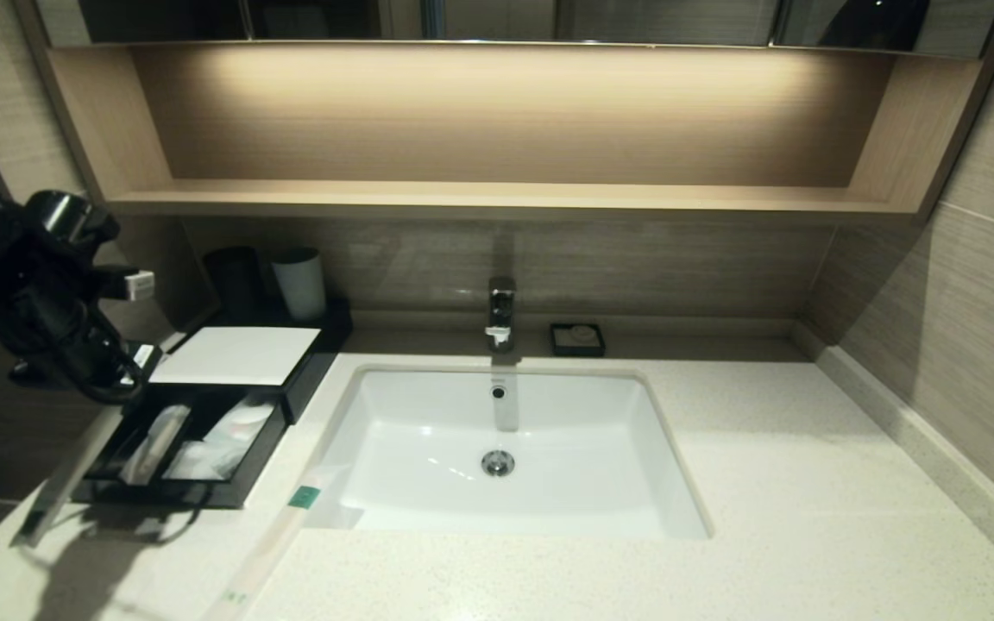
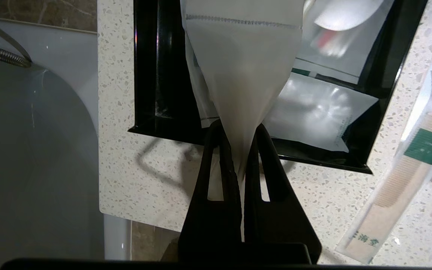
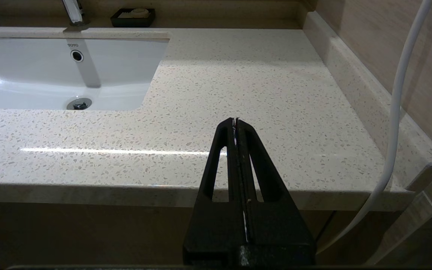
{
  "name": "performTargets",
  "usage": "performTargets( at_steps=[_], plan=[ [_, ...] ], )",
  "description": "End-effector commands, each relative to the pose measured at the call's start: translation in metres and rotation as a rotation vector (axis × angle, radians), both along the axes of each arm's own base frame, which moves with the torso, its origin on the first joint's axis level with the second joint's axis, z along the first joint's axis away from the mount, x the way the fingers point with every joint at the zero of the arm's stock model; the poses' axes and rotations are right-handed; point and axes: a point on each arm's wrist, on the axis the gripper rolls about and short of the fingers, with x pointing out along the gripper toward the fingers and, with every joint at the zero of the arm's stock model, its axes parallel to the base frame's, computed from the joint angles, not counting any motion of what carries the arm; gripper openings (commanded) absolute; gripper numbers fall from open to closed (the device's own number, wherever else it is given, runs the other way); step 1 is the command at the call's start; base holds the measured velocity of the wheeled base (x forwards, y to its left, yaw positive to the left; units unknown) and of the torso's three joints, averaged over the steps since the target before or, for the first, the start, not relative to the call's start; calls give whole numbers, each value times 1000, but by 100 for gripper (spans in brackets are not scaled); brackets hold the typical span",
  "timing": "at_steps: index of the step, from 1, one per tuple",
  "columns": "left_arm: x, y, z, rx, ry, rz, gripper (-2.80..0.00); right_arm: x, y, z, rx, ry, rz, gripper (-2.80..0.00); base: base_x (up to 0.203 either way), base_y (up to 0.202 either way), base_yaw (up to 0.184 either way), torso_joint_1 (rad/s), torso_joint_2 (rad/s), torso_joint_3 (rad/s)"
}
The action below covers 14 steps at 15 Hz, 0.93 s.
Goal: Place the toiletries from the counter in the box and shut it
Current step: Place the bathroom toiletry into the drawer
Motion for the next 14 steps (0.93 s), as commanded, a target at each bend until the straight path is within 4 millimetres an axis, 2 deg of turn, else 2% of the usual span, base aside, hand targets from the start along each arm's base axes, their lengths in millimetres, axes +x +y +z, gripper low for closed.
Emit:
performTargets(
  at_steps=[1, 4, 8, 14],
  plan=[
    [10, 13, -11, 1, 27, 21, -280, 0, 0, 0, 0, -1, 0, -280, 0, 0, 0, 0, 0, 0],
    [15, 25, -11, 22, 25, 11, -280, 0, 0, 0, 0, -1, 0, -280, 0, 0, 0, 0, 0, 0],
    [16, 30, -14, 54, 51, -55, -280, 0, 0, 0, 0, 1, 0, -280, 0, 0, 0, 0, 0, 0],
    [22, 33, -28, 70, 113, -104, -280, 0, 0, 0, 0, 0, 0, -280, 0, 0, 0, 0, 0, 0]
  ],
)
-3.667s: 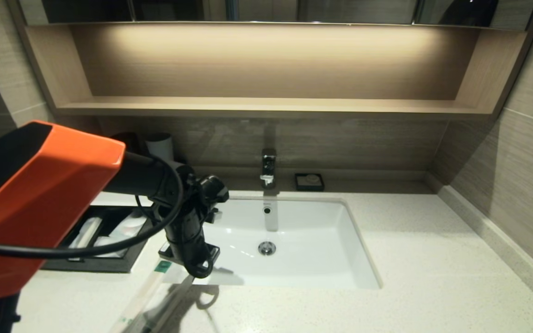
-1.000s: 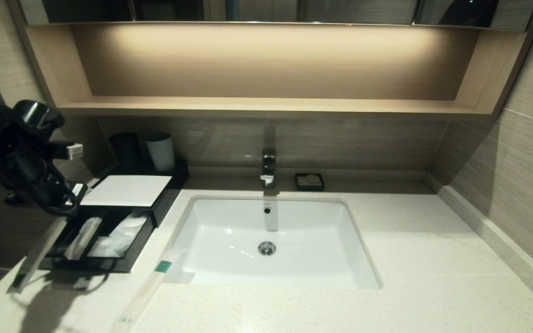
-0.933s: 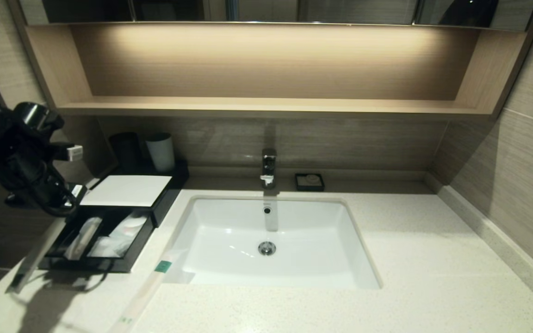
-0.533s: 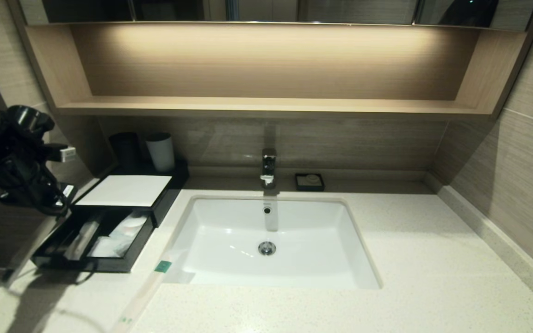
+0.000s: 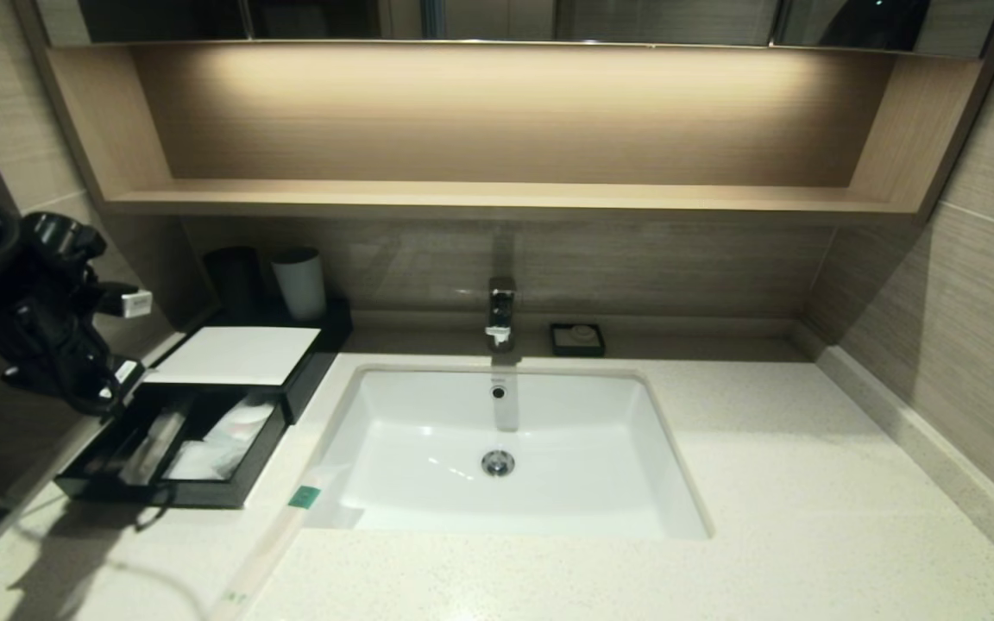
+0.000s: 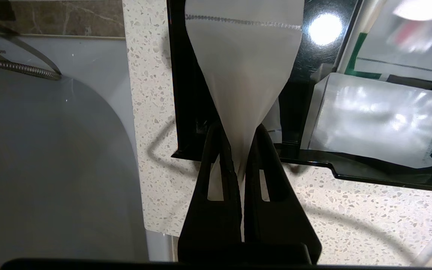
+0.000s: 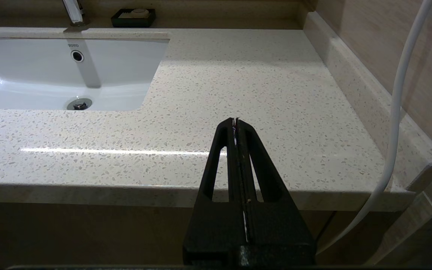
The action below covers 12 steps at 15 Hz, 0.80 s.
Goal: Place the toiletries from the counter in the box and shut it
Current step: Place the bathroom toiletry into the drawer
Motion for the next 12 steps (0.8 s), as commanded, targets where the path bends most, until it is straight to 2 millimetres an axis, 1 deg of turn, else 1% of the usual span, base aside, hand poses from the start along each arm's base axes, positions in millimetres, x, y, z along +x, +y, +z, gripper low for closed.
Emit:
performTargets(
  at_steps=[1, 4, 12],
  plan=[
    [4, 1, -10, 4, 36, -9, -280, 0, 0, 0, -1, 1, 1, -280, 0, 0, 0, 0, 0, 0],
    [9, 3, -14, 7, 53, 0, -280, 0, 0, -1, -1, 2, 1, -280, 0, 0, 0, 0, 0, 0],
    [18, 2, -13, -33, 168, 19, -280, 0, 0, 0, -1, 2, 1, -280, 0, 0, 0, 0, 0, 0]
  ],
)
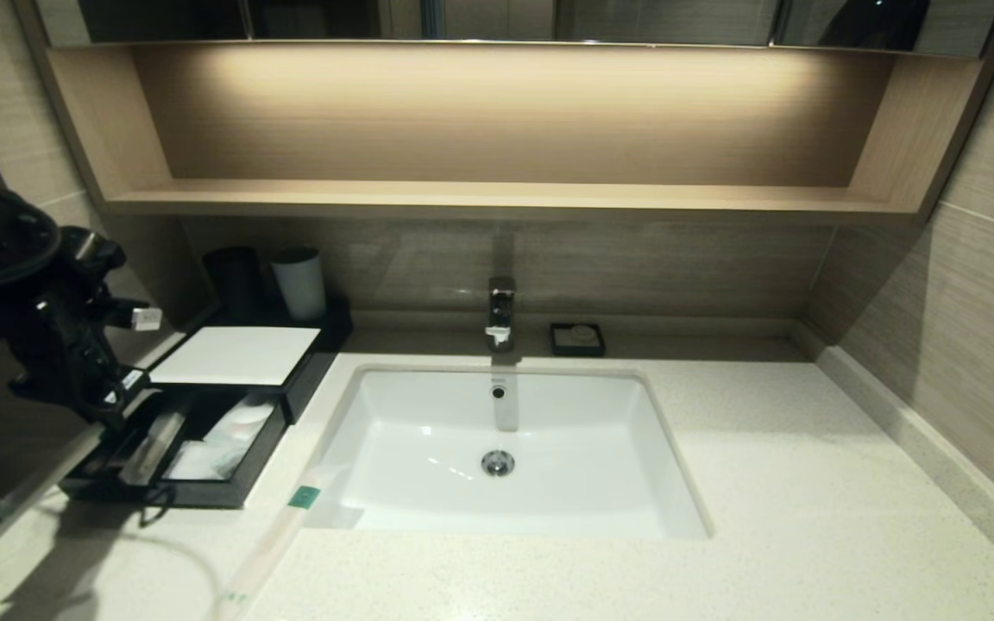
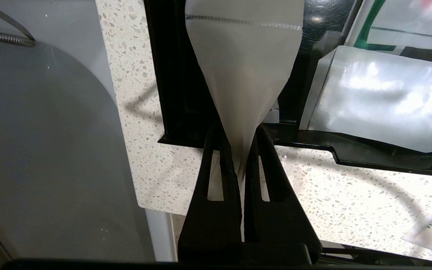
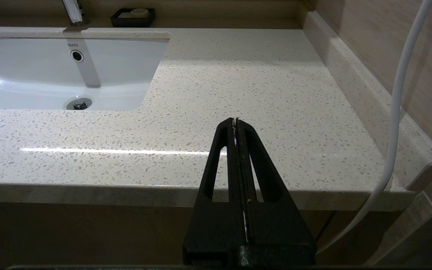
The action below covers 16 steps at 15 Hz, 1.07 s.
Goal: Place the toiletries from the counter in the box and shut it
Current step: Place the bathroom toiletry into the drawer
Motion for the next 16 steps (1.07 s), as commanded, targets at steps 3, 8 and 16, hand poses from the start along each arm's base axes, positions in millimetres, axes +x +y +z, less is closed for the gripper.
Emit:
performTargets(
  at_steps=[3, 8, 16],
  plan=[
    [14, -2, -15, -9, 50, -16, -280, 0, 0, 0, 0, -1, 0, -280, 0, 0, 0, 0, 0, 0],
    [22, -9, -23, -9, 48, -34, -280, 0, 0, 0, 0, 1, 0, -280, 0, 0, 0, 0, 0, 0],
    [31, -9, -30, -1, 13, -18, -280, 0, 0, 0, 0, 1, 0, -280, 0, 0, 0, 0, 0, 0]
  ],
)
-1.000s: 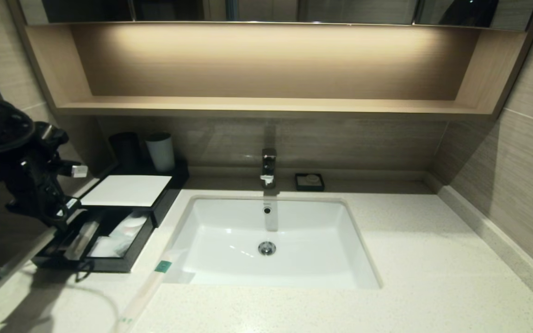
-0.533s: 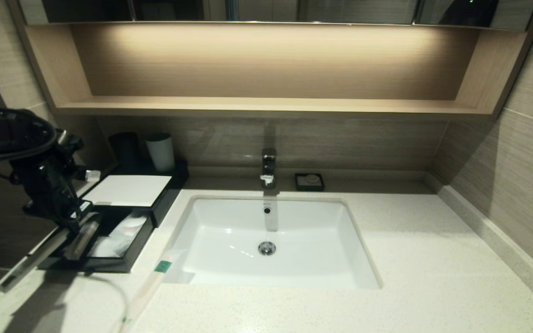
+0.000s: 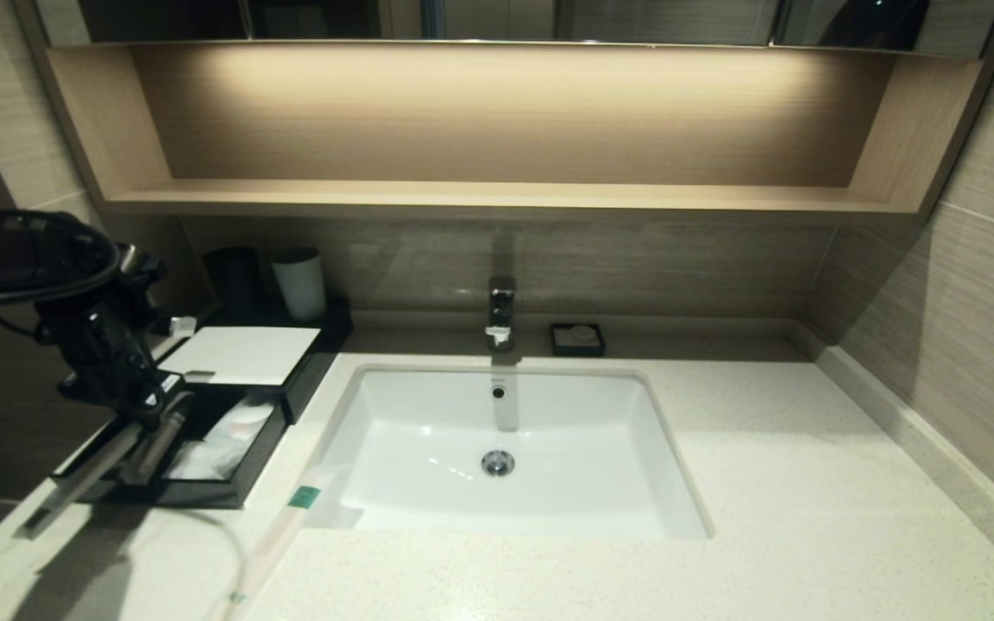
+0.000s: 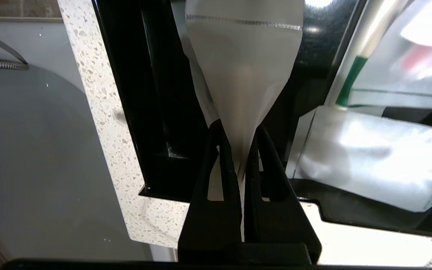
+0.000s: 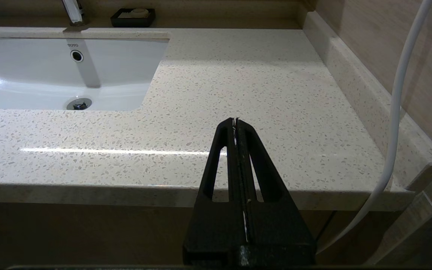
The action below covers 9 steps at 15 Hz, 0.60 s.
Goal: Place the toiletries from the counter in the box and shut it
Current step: Place the bathroom toiletry into the drawer
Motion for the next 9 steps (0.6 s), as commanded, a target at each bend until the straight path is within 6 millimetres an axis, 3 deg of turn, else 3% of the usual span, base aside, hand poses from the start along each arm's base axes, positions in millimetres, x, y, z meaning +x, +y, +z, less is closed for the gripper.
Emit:
performTargets(
  at_steps=[1, 9],
  plan=[
    [2, 1, -6, 8, 17, 9, -280, 0, 0, 0, 0, 0, 0, -280, 0, 0, 0, 0, 0, 0],
    [6, 0, -6, 19, -10, 6, -280, 0, 0, 0, 0, 2, 0, -280, 0, 0, 0, 0, 0, 0]
  ],
)
